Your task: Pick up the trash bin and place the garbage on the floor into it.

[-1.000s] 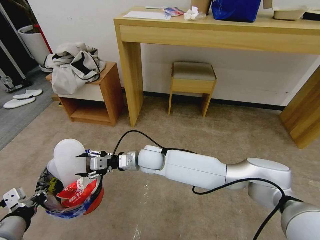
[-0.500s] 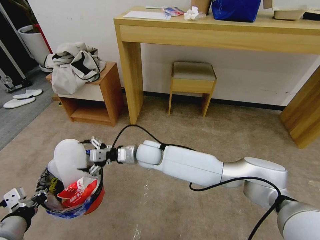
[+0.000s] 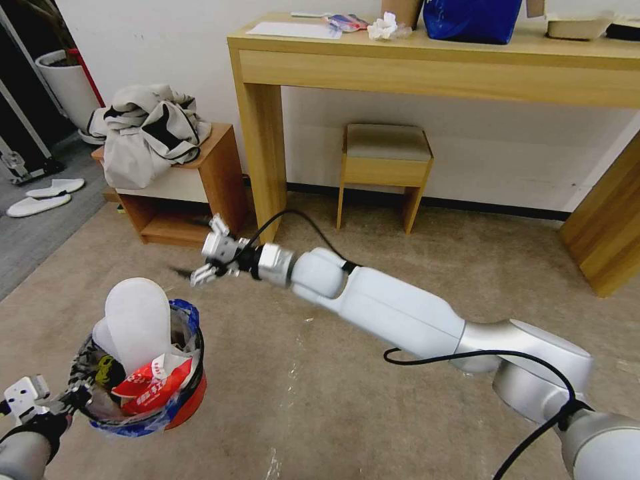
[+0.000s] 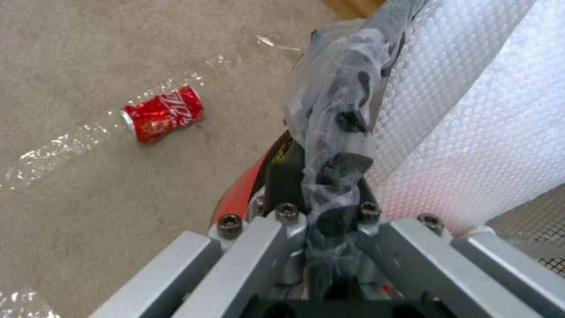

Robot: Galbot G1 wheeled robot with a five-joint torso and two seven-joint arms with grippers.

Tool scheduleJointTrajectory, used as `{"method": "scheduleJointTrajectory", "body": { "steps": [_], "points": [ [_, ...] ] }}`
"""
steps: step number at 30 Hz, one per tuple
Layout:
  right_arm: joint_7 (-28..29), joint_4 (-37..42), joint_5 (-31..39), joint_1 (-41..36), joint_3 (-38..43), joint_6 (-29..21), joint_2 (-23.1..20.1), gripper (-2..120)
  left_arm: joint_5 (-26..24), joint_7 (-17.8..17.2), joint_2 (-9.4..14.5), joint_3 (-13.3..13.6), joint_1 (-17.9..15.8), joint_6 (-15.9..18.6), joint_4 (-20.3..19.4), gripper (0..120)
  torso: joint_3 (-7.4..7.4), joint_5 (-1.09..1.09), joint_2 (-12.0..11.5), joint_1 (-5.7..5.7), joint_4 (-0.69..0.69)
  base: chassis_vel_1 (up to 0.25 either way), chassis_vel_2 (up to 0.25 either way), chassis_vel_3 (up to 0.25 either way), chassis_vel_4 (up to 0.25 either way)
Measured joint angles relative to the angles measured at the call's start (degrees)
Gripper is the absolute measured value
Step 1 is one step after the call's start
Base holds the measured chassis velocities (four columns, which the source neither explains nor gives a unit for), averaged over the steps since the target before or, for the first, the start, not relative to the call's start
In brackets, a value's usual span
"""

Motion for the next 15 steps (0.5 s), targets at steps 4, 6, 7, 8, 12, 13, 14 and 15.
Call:
{"method": "scheduleJointTrajectory", "body": {
  "steps": [4,6,7,8,12,13,14,15],
  "points": [
    [2.94,2.86,3.82,-1.76,4.63,-0.22,-2.83,100,-0.03,-0.01,0.23,-0.63,0.2,-0.04,0.3,1,0.0,0.0,0.0,0.0,-0.01,0.0,0.0,0.0,0.0],
    [4.48,4.1,4.95,-2.55,6.73,-0.23,-3.99,100,0.11,-0.04,0.35,-0.95,0.26,-0.05,0.46,1,0.0,0.01,0.0,0.0,-0.01,0.0,0.0,0.0,0.0],
    [5.93,5.35,6.1,-3.57,9.27,-0.23,-5.78,100,0.51,-0.11,0.47,-1.43,0.46,-0.2,0.63,1,0.0,0.0,0.0,0.0,0.0,0.0,0.0,0.0,0.0],
    [5.93,5.35,6.1,-3.57,9.27,-0.23,-5.78,100,0.51,-0.11,0.47,-1.43,0.46,-0.2,0.63,1,0.0,0.0,0.0,0.0,0.0,0.0,0.0,0.0,0.0],
    [8.05,8.16,7.94,-6.84,16.36,-0.22,-10.29,100,1.05,-0.08,0.38,-2.05,1.34,-0.39,0.64,1,-0.01,0.01,0.0,0.0,-0.02,0.0,0.0,0.0,0.0],
    [8.36,8.65,8.04,-7.79,18.14,-0.17,-11.1,100,1.36,0.11,0.26,-2.08,1.62,-0.48,0.64,1,0.0,0.01,0.0,0.0,-0.02,0.0,0.0,0.0,0.0],
    [9.25,9.44,8.2,-9.89,21.66,0.02,-12.23,100,1.78,0.44,-0.03,-2.1,2.01,-0.62,0.64,1,-0.01,0.01,0.0,0.0,-0.02,0.0,0.0,0.0,0.0],
    [9.25,9.44,8.2,-9.89,21.66,0.02,-12.23,100,1.78,0.44,-0.03,-2.1,2.01,-0.62,0.64,1,-0.01,0.01,0.0,0.0,-0.02,0.0,0.0,0.0,0.0]
  ]
}}
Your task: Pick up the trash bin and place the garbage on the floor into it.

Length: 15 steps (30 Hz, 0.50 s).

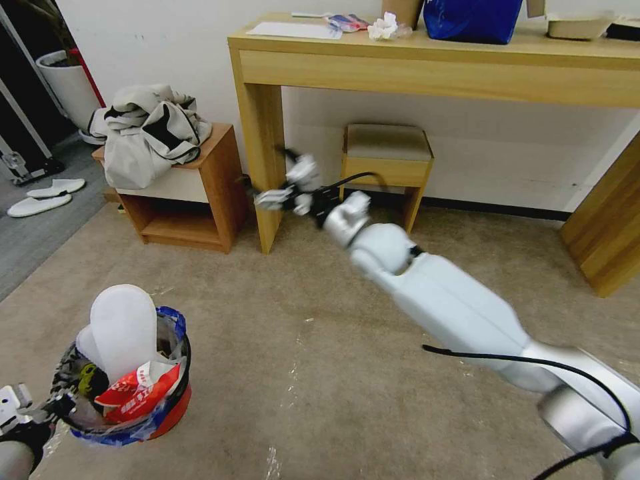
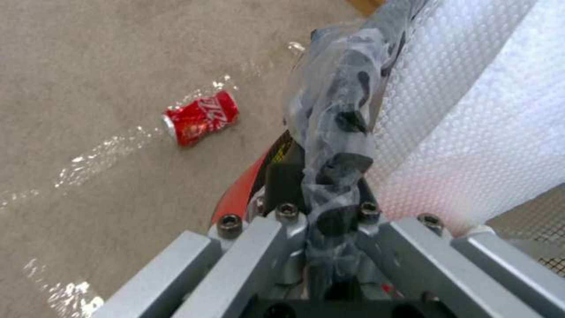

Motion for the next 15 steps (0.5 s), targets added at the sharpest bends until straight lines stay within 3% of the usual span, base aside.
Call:
{"method": "scheduleJointTrajectory", "body": {
  "steps": [10,15],
  "points": [
    [4.94,7.33,1.92,-15.75,25.36,0.63,-4.71,100,0.42,0.59,-1.33,0.57,0.12,-0.34,-0.81,1,0.0,0.0,0.0,0.0,0.0,0.0,0.0,0.0,0.0],
    [5.86,11.46,0.78,-25.23,35.01,1.37,-4.51,100,1.25,1.38,-1.9,1.31,0.41,-0.48,-1.36,1,0.0,-0.01,0.0,-0.01,0.01,0.0,0.0,0.0,0.0]
  ]
}}
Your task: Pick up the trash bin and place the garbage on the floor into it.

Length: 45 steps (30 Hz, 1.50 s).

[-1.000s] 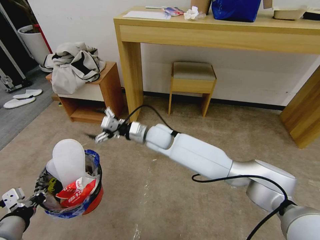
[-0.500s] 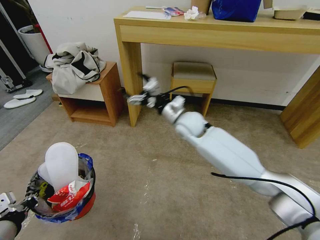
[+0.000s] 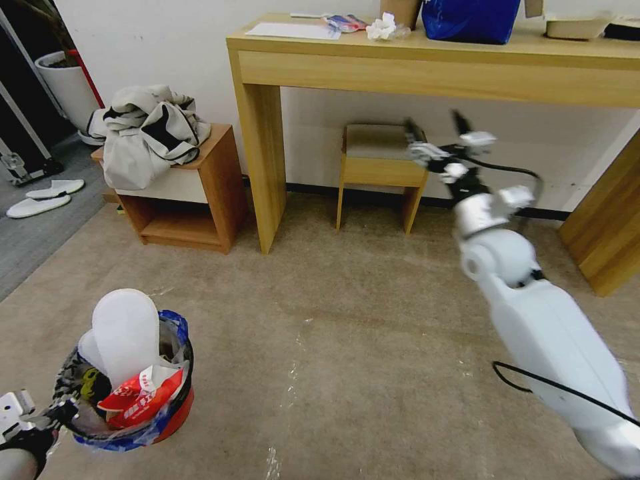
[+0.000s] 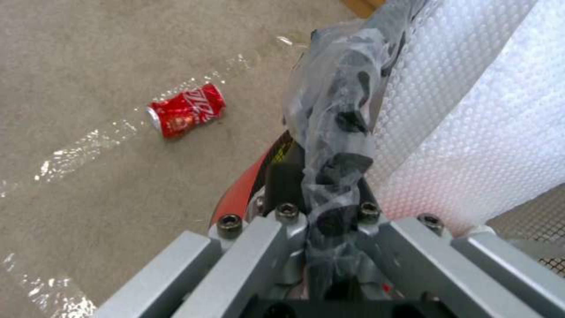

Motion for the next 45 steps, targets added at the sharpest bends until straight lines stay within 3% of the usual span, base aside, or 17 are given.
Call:
{"method": "scheduleJointTrajectory", "body": {
  "steps": [9,22,45],
  "points": [
    [1.15,4.94,-3.31,-15.05,8.81,3.72,4.24,100,1.09,1.57,0.12,1.37,-0.02,-0.33,0.07,1,0.0,-0.02,0.0,0.0,0.0,0.0,0.0,0.0,0.0],
    [1.15,6.98,-8.69,-26.98,12.83,7.62,8.71,100,2.26,3.54,1.15,2.47,-0.33,-0.97,-0.85,1,0.0,-0.01,0.0,0.0,0.0,0.0,0.0,0.0,0.0],
    [-0.73,6.58,-13.26,-31.45,11.68,10.23,12.96,100,2.21,3.45,0.79,2.02,-0.37,-0.87,-2.23,1,0.01,-0.02,0.0,0.0,0.01,0.0,0.0,0.0,0.0]
  ]
}}
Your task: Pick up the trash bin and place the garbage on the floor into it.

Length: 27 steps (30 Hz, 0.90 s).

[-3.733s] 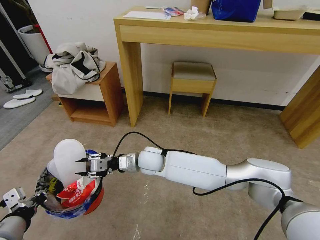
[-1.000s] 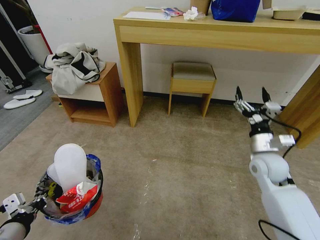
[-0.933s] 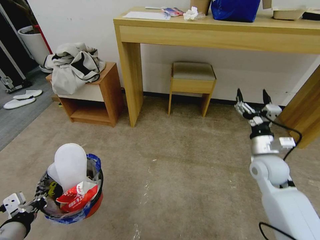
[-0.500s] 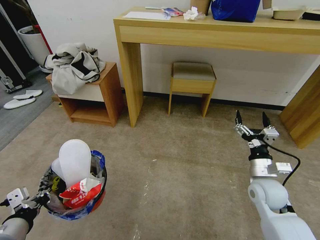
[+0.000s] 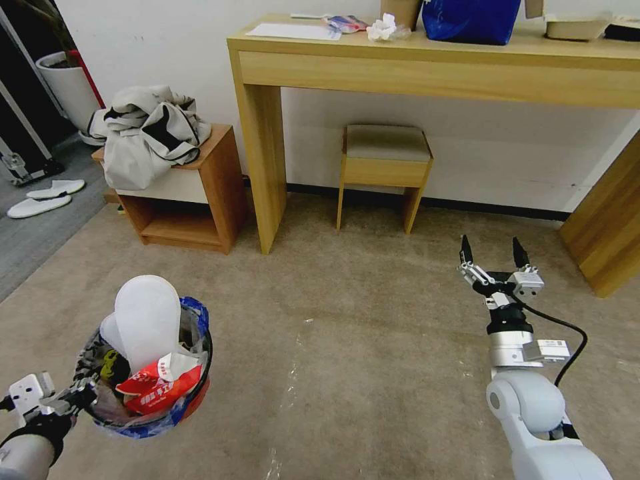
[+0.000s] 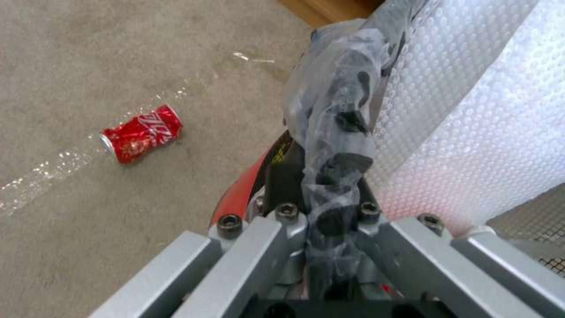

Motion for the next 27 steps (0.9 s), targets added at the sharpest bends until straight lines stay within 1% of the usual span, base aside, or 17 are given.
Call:
{"method": "scheduleJointTrajectory", "body": {
  "steps": [3,13,27],
  "points": [
    [-0.21,-0.02,-1.25,-0.34,-0.87,0.28,0.6,100,0.0,-0.02,-0.29,-0.18,0.11,0.01,-0.14,1,0.0,0.0,0.0,0.0,0.0,0.0,0.0,0.0,0.0],
    [-0.23,-0.1,-2.16,-0.23,-1.98,0.37,1.04,100,-0.09,-0.06,-0.43,-0.54,0.43,0.01,-0.54,1,0.0,0.0,0.0,0.0,0.0,0.0,0.0,0.0,0.0],
    [-0.16,-0.81,-2.65,0.25,-2.35,0.36,1.36,100,-0.01,-0.06,-0.31,-0.34,-0.07,-0.03,0.59,1,0.0,0.0,0.0,0.0,0.0,0.0,0.0,0.0,0.0]
  ]
}}
